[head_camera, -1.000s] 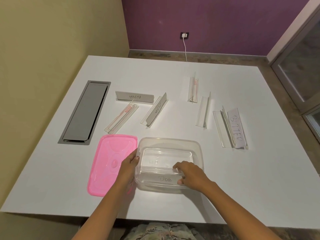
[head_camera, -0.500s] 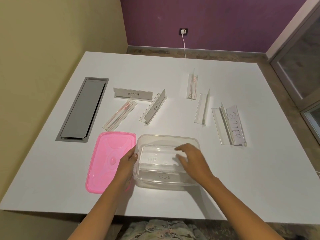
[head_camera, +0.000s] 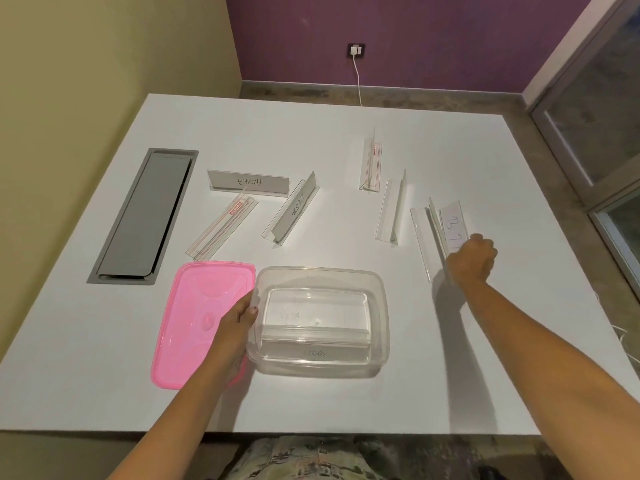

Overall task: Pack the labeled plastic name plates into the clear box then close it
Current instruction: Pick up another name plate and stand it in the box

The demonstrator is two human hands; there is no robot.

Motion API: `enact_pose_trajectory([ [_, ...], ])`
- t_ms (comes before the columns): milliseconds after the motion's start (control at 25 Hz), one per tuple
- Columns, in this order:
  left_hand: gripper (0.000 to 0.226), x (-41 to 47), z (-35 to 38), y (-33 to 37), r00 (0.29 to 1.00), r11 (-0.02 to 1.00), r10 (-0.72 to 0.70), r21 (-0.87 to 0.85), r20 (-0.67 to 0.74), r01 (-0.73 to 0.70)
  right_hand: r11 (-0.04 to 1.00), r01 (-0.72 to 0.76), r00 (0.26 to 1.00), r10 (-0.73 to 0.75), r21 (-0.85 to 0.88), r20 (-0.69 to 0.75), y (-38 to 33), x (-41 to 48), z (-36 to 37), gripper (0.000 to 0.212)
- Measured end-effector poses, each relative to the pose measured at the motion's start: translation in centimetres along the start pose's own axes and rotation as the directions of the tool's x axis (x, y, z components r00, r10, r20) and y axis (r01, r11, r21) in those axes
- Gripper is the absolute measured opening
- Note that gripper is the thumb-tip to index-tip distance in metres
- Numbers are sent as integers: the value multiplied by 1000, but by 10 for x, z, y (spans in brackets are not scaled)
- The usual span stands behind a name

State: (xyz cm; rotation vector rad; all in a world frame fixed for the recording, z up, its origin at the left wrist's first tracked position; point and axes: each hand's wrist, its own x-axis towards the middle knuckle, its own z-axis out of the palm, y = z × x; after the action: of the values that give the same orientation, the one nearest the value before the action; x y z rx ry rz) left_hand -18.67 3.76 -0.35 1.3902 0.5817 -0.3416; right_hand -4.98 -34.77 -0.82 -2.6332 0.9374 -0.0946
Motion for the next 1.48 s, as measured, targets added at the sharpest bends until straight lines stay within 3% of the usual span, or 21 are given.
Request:
enact_pose_trajectory([
  [120, 37, 0, 1, -1, 1000, 1000, -3, 15, -16, 3, 993, -116, 988, 113, 16, 107, 12, 10, 7, 42],
  [240, 37, 1, 2, 0, 1000, 999, 3, 40, -17, -2, 992, -121, 980, 117, 19, 162, 24, 12, 12, 41],
  [440, 37, 2, 1, 0, 1000, 999, 2, 34, -12, -2, 984, -162, 951, 176, -73, 255, 40, 4, 25, 73],
  [600, 37, 1, 4, 1, 1000, 1000, 16, 28, -26, -15, 938, -323, 879, 346, -126, 329, 33, 7, 25, 80],
  [800, 37, 3, 2, -1, 999, 999, 9, 43, -40, -7, 936, -283, 845, 347, -209, 408, 31, 8, 24, 73],
  [960, 38, 5, 1, -3, 999, 998, -4, 61, -36, 6, 920, -371, 816, 389, -130, 427, 30, 7, 21, 56],
  [1040, 38, 5, 0, -4, 999, 998, -7, 61, -37, 9, 841, -534, 752, 429, 82, 501, 30, 5, 17, 55],
  [1120, 38, 7, -2, -6, 999, 998, -7, 61, -36, 9, 724, -622, 734, 408, 298, 542, 31, -2, 8, 52],
  [1200, 39, 7, -3, -7, 999, 998, -8, 56, -39, 10, 660, -617, 761, 364, 428, 537, 27, -16, -2, 51],
  [1320, 40, 5, -1, -6, 999, 999, -9, 33, -31, 10, 700, -506, 842, 276, 504, 462, 14, -47, -21, 50],
  [1480, 42, 7, -4, -8, 999, 999, -15, 34, -31, 17, 783, -257, 893, -33, 567, 449, -5, -99, -48, 47],
])
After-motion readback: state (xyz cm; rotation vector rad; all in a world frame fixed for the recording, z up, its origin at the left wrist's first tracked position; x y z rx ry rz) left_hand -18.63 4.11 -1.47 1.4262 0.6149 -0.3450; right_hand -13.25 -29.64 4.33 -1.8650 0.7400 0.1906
